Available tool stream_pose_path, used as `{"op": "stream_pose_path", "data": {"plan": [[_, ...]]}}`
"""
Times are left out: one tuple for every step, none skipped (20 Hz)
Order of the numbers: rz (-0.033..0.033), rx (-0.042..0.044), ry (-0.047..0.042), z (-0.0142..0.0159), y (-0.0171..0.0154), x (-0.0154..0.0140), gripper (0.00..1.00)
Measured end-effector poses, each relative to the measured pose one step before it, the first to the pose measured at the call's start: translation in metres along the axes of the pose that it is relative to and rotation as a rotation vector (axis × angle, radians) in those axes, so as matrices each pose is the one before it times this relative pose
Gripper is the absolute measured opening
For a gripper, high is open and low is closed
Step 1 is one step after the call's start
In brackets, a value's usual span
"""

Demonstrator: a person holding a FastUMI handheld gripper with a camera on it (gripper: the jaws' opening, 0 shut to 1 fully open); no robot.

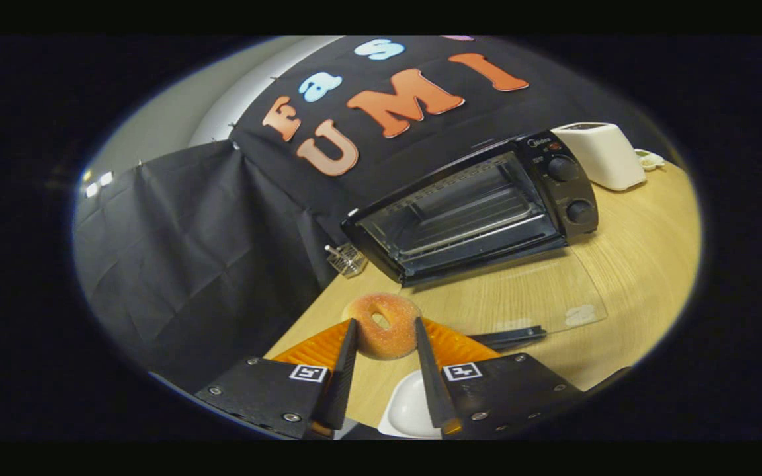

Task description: Open the toaster oven, put the food inside, and close the toaster oven door.

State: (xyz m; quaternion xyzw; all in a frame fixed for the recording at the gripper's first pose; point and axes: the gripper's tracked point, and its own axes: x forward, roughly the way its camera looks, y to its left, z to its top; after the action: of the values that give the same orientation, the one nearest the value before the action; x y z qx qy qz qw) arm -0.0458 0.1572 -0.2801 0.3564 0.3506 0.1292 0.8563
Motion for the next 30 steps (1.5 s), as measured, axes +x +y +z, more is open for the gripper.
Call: {"op": "stream_pose_path", "data": {"plan": [[0.00006,0.0234,-0.01491,0.00793,0.00021,0.00793,0.49],[-0.01225,0.0138,-0.00824,0.00642,-0.00301,0.00994,0.49],[-0.01238,0.01775,-0.0194,0.00925,-0.00343,0.00849,0.49],[-0.01115,0.01753,-0.01808,0.00864,-0.0022,0.00999,0.49],[-0.01492,0.01128,-0.0199,0.00991,-0.00354,0.01077,0.49],[-0.02091,-0.00578,-0.01893,0.00907,-0.00475,0.01095,0.49],[-0.03081,-0.01479,-0.01608,0.0093,-0.00615,0.00968,0.49],[-0.02727,-0.02434,-0.00928,0.00707,-0.00547,0.01023,0.49],[-0.02169,-0.01772,-0.00867,0.00609,-0.00376,0.00841,0.49],[-0.01165,-0.00759,-0.0096,0.00569,-0.00222,0.00968,0.49],[-0.01578,-0.00165,-0.00645,0.00545,-0.00161,0.00697,0.49],[-0.01861,-0.00294,-0.00119,0.00366,-0.00434,0.00849,0.49],[-0.02256,-0.00447,-0.00509,0.00439,-0.00512,0.00765,0.49],[-0.02451,-0.00195,-0.00428,0.00382,-0.00589,0.00812,0.49],[-0.01935,-0.00265,-0.00283,0.00218,-0.00399,0.00734,0.49],[-0.01502,-0.00017,0.00213,0.0019,-0.00359,0.00596,0.49],[-0.00549,-0.00117,-0.00096,0.00027,-0.0013,0.0037,0.49],[-0.01061,-0.00589,-0.00032,-0.00017,-0.00135,0.00257,0.49],[-0.00453,-0.01229,-0.00438,0.00161,-0.00058,0.00457,0.49],[-0.01276,-0.0239,-0.01751,0.0037,-0.00136,0.00407,0.49],[-0.02503,-0.03286,-0.01835,0.0027,-0.00501,0.00296,0.49],[-0.02824,-0.03526,-0.01911,0.00252,-0.00505,0.00368,0.49],[-0.01943,-0.03449,-0.01252,0.00087,-0.00313,0.00199,0.5],[-0.0105,-0.03007,-0.00632,-0.00056,-0.0016,0.00084,0.52],[-0.00277,-0.02915,-0.00079,-0.00198,0.00043,-0.00069,0.57],[-0.01011,-0.03114,-0.00184,-0.00084,-0.00166,-0.00042,0.6],[-0.02367,-0.0289,0.01384,-0.00293,-0.00458,-0.00164,0.66],[-0.01825,-0.01979,0.00088,-0.00017,-0.0051,-0.00553,0.7],[-0.00432,-0.01866,-0.00345,0.00158,-0.00024,-0.00569,0.75],[0.00923,-0.02268,-0.00452,0.00278,0.00139,-0.00756,0.76]]}}
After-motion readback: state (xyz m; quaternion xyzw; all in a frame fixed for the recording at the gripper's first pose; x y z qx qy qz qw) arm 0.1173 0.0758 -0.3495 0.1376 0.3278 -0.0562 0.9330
